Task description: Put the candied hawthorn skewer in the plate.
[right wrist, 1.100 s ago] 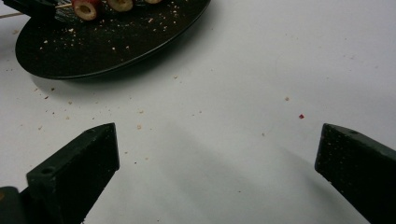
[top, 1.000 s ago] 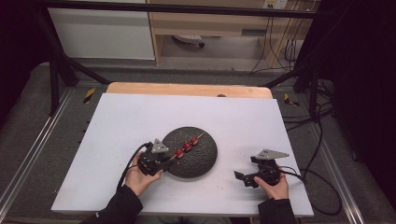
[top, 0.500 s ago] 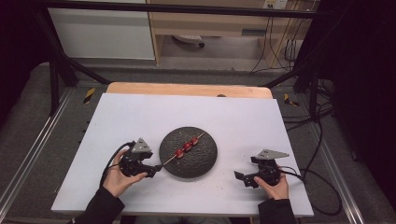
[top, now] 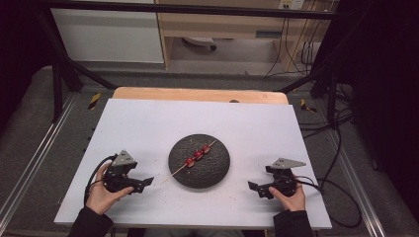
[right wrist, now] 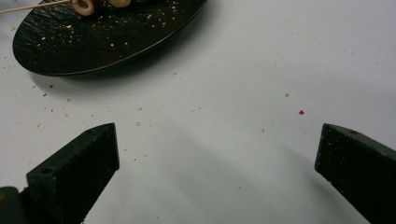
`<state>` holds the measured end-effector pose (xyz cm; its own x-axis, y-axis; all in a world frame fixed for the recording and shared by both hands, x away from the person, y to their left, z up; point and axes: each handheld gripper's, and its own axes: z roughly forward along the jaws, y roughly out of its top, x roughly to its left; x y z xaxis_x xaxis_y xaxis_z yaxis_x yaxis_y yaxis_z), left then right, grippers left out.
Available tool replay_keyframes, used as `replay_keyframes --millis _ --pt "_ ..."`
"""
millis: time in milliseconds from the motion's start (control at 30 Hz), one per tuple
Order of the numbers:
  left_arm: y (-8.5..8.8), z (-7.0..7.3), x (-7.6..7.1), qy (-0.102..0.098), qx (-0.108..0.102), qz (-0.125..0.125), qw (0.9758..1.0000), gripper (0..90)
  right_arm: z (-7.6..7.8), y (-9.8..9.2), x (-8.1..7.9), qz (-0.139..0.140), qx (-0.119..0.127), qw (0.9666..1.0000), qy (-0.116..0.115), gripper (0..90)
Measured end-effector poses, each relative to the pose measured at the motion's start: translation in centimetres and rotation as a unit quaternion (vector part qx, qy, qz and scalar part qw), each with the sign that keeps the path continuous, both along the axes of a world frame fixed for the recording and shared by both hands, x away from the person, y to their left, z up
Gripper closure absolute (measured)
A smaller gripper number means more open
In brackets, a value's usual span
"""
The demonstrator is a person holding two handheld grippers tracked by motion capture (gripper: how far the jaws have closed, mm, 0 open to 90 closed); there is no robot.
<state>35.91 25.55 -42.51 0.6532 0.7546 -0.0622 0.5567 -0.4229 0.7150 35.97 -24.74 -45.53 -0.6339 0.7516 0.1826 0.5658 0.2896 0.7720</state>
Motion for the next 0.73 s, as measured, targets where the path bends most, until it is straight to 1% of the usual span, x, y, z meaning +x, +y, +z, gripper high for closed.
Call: replay_keyframes --millis 100,233,333,367,433,500,600,733 --pt "0.8 -0.9 -0.3 -0.002 -0.009 0.013 0.9999 8.6 0.0 0.0 0.0 0.002 -0.003 1.0000 0.001 0.7" --pt "1.7 -1.9 -0.8 0.001 -0.017 0.022 0.9996 7.2 -0.2 0.1 0.0 0.002 -0.005 1.0000 0.005 0.6" --pt "2.3 -2.4 -1.1 -0.004 -0.024 0.024 0.9994 7.0 -0.2 0.1 0.0 0.003 -0.010 0.9999 0.007 0.6" --pt "2.5 -2.6 -1.2 -0.005 -0.023 0.023 0.9994 6.9 -0.3 0.2 0.0 0.001 -0.011 0.9999 0.009 0.6" --pt "2.7 -2.8 -1.3 -0.002 -0.023 0.027 0.9994 7.0 -0.3 0.2 0.0 0.003 -0.013 0.9999 0.007 0.7" --pt "2.9 -2.9 -1.4 -0.007 -0.020 0.024 0.9995 7.0 -0.3 0.2 0.0 0.004 -0.015 0.9999 0.008 0.6" --pt "2.9 -2.8 -1.4 -0.012 -0.022 0.026 0.9994 7.0 -0.4 0.3 0.0 0.004 -0.016 0.9998 0.013 0.7" --pt "3.0 -2.6 -1.5 -0.014 -0.021 0.024 0.9994 7.0 -0.6 0.4 0.1 0.004 -0.022 0.9996 0.015 0.7"
